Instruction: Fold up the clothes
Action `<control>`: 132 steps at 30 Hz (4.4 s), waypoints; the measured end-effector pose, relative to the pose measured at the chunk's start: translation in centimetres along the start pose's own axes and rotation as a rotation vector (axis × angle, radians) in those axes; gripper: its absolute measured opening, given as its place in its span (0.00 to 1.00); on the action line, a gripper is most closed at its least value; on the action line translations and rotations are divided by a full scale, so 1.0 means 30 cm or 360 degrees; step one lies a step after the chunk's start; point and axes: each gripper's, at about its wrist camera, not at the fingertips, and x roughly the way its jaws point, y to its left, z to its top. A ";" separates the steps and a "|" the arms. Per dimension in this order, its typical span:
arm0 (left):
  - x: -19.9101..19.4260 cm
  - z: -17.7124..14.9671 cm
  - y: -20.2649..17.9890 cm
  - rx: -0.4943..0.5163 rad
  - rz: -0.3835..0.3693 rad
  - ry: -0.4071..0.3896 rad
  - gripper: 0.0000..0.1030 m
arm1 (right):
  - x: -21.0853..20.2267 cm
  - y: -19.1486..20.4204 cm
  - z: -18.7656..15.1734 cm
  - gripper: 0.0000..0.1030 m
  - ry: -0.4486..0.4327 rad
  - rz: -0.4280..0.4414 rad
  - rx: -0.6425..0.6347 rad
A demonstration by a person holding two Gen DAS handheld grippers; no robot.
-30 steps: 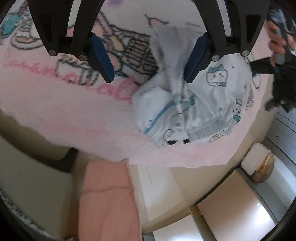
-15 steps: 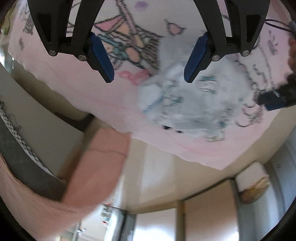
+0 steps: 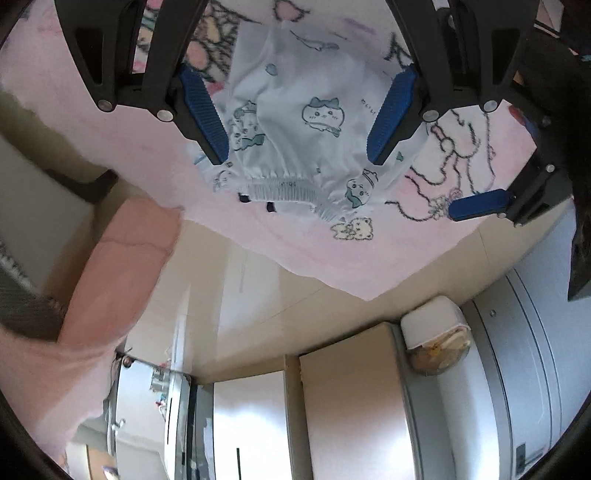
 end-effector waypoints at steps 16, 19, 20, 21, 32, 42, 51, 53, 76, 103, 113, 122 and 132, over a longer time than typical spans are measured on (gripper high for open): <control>0.191 -0.076 0.049 -0.0263 -0.0134 0.0222 0.27 | 0.177 -0.021 -0.063 0.00 0.0151 -0.0052 -0.0040; 0.189 -0.089 0.073 -0.0285 -0.0131 0.0218 0.27 | 0.191 -0.066 -0.086 0.00 0.0163 -0.0040 0.0017; 0.185 -0.093 0.077 -0.0280 -0.0129 0.0223 0.27 | 0.192 -0.075 -0.091 0.00 0.0169 -0.0048 0.0025; 0.182 -0.096 0.082 -0.0274 -0.0126 0.0227 0.27 | 0.187 -0.081 -0.095 0.00 0.0170 -0.0053 0.0025; 0.077 -0.104 0.152 -0.0283 0.0136 0.0281 0.27 | 0.073 -0.096 -0.113 0.04 0.0201 -0.0469 0.0053; -0.088 -0.138 0.181 -0.0615 0.0240 0.0287 1.00 | -0.115 0.009 -0.180 0.92 0.0143 -0.0760 -0.0107; -0.263 -0.186 0.107 -0.0860 0.0164 0.0180 1.00 | -0.229 0.119 -0.278 1.00 0.0157 -0.0620 -0.0109; -0.302 -0.196 0.077 -0.0863 0.0187 0.0162 1.00 | -0.267 0.136 -0.288 1.00 0.0133 -0.0623 -0.0109; -0.749 -0.212 -0.462 -0.0528 0.0184 0.0211 1.00 | -0.896 0.144 -0.538 1.00 0.0113 -0.0775 0.0251; -1.367 -0.225 -0.900 -0.0033 0.0016 0.0062 1.00 | -1.633 0.284 -0.897 1.00 -0.0056 -0.0974 0.0611; -1.540 -0.261 -0.932 0.0094 0.0010 0.0046 1.00 | -1.779 0.418 -0.949 1.00 -0.0001 -0.1099 0.0641; -1.596 -0.252 -0.880 0.0054 0.0162 0.0028 1.00 | -1.887 0.411 -0.955 1.00 -0.0104 -0.1152 0.0745; -1.588 -0.275 -0.940 0.0152 0.0086 0.0047 1.00 | -1.919 0.413 -0.943 1.00 -0.0150 -0.1139 0.0752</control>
